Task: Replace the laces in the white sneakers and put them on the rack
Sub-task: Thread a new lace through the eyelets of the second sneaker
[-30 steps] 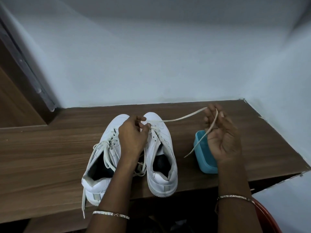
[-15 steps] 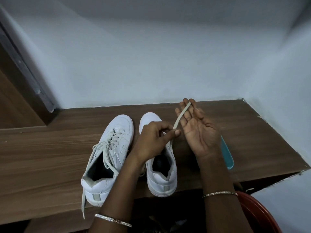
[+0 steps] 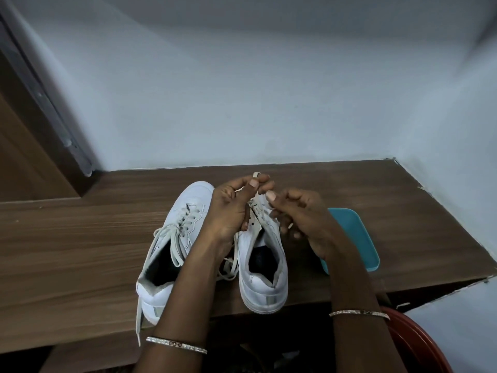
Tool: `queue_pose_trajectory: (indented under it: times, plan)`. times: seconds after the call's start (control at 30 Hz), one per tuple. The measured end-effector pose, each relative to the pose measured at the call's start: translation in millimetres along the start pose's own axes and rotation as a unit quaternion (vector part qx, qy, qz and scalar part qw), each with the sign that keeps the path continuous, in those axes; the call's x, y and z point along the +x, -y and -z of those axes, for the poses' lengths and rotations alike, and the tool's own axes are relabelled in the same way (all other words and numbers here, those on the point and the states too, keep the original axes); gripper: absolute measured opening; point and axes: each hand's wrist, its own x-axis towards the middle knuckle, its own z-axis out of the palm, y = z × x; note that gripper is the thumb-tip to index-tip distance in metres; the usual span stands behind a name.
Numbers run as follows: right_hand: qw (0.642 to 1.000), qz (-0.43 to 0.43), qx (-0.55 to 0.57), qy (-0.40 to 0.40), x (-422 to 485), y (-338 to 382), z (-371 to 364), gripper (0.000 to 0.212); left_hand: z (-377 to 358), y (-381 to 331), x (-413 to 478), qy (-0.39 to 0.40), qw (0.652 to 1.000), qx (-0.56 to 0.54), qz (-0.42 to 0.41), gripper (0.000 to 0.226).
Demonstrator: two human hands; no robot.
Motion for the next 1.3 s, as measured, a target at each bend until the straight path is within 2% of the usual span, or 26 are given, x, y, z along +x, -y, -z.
queue_pose_trajectory:
  times: [0.1, 0.3, 0.43, 0.5, 0.57, 0.63, 0.7, 0.77, 0.83, 0.93, 1.03, 1.13, 1.2, 1.3]
  plan:
    - [0.999, 0.0, 0.005, 0.052, -1.5, 3.6, -3.3, 0.031, -0.1, -1.4, -1.2, -0.019, 0.999, 0.033, -0.001, 0.025]
    - [0.997, 0.034, 0.004, 0.065, 3.2, -2.7, -15.1, 0.014, 3.6, 1.8, 0.4, 0.008, 0.997, 0.072, 0.005, 0.022]
    - [0.997, 0.034, 0.026, 0.071, 5.5, -5.5, -15.9, 0.013, 4.3, 2.6, 2.1, 0.005, 0.997, 0.071, -0.006, 0.021]
    - [0.995, 0.049, 0.074, 0.037, 8.3, -7.1, -15.5, 0.011, 6.6, 3.1, 2.7, -0.039, 0.998, 0.055, -0.009, 0.019]
    - [0.983, 0.071, 0.162, -0.038, 11.6, -8.5, -14.0, 0.012, 13.6, 6.0, 4.9, -0.102, 0.992, 0.066, -0.014, 0.02]
    - [0.957, 0.092, 0.255, -0.1, 14.0, -8.2, -9.4, 0.011, 23.2, 11.8, 7.2, -0.144, 0.982, 0.123, -0.027, 0.019]
    - [0.944, 0.1, 0.294, -0.115, 15.3, -9.0, -4.8, 0.011, 30.4, 15.4, 9.0, -0.152, 0.967, 0.199, -0.035, 0.017]
    - [0.953, 0.089, 0.268, -0.107, 15.7, -12.1, -4.6, 0.013, 32.6, 15.5, 9.1, -0.133, 0.957, 0.258, -0.03, 0.017]
    - [0.971, 0.067, 0.205, -0.104, 16.5, -17.5, -7.6, 0.016, 30.5, 13.6, 6.5, -0.082, 0.946, 0.313, -0.008, 0.016]
    - [0.99, 0.04, 0.099, -0.096, 18.7, -24.5, -12.4, 0.011, 27.7, 11.6, 2.3, -0.01, 0.929, 0.367, 0.045, 0.027]
    - [0.994, 0.03, 0.051, -0.087, 19.1, -26.0, -16.0, 0.002, 34.2, 9.0, 1.4, 0.032, 0.934, 0.344, 0.09, 0.038]
    - [0.996, 0.019, 0.052, -0.077, 19.1, -25.6, -19.9, 0.006, 40.7, 5.7, -1.5, 0.098, 0.933, 0.312, 0.152, 0.063]
    - [0.997, 0.018, 0.047, -0.064, 20.4, -25.3, -23.1, 0.008, 38.0, 4.3, -5.1, 0.098, 0.917, 0.359, 0.145, 0.068]
    - [0.998, 0.03, 0.005, -0.061, 22.4, -25.6, -28.4, 0.004, 28.8, 4.0, -7.0, 0.07, 0.891, 0.439, 0.093, 0.06]
